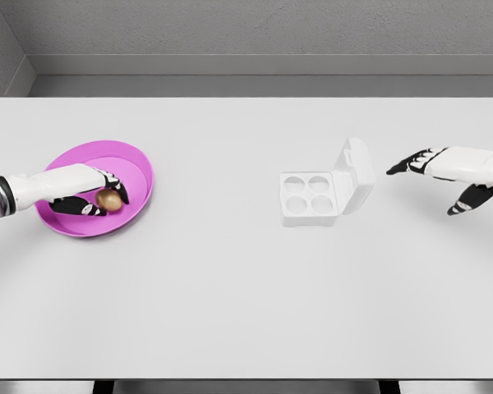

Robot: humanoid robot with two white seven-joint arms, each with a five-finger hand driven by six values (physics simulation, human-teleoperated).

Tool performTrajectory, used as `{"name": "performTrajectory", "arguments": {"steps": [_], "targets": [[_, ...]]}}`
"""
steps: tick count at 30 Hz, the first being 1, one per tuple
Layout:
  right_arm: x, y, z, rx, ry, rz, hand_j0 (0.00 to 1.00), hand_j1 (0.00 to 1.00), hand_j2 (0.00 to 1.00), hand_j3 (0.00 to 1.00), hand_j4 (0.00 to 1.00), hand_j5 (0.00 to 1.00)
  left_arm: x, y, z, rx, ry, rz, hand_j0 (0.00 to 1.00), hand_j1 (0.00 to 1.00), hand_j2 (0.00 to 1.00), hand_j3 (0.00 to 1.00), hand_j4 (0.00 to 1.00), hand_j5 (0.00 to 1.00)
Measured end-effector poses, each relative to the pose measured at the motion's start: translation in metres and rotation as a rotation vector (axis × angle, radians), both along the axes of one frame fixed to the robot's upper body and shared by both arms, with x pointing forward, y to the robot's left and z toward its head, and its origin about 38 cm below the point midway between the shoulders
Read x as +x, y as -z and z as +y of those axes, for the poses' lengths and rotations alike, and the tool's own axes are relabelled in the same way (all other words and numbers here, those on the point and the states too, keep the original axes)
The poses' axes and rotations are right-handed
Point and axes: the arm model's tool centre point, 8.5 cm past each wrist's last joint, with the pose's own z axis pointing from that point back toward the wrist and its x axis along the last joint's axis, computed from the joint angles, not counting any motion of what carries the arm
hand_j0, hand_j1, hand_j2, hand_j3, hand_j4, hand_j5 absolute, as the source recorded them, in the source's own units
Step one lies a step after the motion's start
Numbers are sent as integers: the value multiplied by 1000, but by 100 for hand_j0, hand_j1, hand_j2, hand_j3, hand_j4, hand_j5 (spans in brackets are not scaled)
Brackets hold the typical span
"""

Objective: Pack egg into the box and close the box lid

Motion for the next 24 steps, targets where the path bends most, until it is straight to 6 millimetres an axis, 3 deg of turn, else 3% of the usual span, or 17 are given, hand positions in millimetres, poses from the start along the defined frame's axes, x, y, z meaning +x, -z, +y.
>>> {"name": "performTrajectory", "arguments": {"steps": [16,24], "targets": [[0,0,1,1,-2,0,100,100,100,100,100,100,-1,-1,-3,-4,9,-1,35,35,35,35,35,35],[0,0,2,1,-5,-2,100,100,100,100,100,100,-2,-17,-17,-44,50,-42,35,35,35,35,35,35]]}}
